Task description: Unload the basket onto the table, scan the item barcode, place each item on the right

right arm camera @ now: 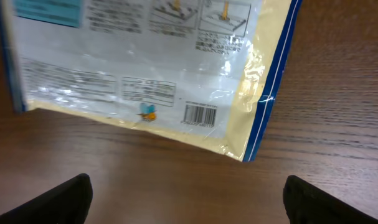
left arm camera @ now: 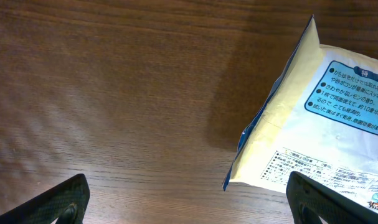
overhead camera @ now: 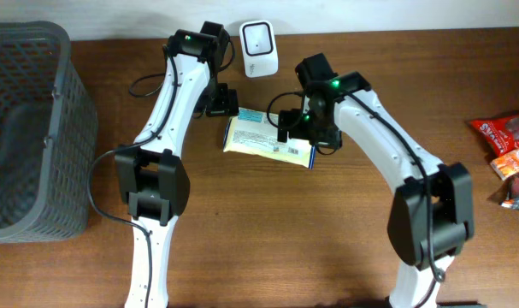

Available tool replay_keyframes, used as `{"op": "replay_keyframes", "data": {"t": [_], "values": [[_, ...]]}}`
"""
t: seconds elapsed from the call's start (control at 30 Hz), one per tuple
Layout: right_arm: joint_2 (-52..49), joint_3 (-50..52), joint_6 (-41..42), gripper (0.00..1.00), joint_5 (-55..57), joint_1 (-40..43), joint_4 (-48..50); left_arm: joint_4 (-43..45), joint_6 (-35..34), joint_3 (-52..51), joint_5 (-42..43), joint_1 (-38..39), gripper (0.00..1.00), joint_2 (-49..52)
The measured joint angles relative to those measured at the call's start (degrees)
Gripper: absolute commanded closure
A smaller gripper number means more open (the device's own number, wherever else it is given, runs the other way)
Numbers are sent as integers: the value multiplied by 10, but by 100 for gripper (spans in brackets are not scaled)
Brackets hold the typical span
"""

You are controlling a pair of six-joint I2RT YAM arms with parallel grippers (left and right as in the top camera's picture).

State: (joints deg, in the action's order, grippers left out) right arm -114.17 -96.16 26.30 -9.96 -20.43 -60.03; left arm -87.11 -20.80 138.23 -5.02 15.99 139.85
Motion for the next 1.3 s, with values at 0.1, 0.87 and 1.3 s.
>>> {"op": "replay_keyframes", "data": {"t": [0.1,0.87,1.3], "values": [[14,0,-1,1,0,0,2,0,0,0,0,0,1,0],[-3,0,-2,1,52,0,19,80,127,4,268,-41,74,109],[-3,0,-2,0,52,0,22,-47,132,6,161,-33,91,109]]}}
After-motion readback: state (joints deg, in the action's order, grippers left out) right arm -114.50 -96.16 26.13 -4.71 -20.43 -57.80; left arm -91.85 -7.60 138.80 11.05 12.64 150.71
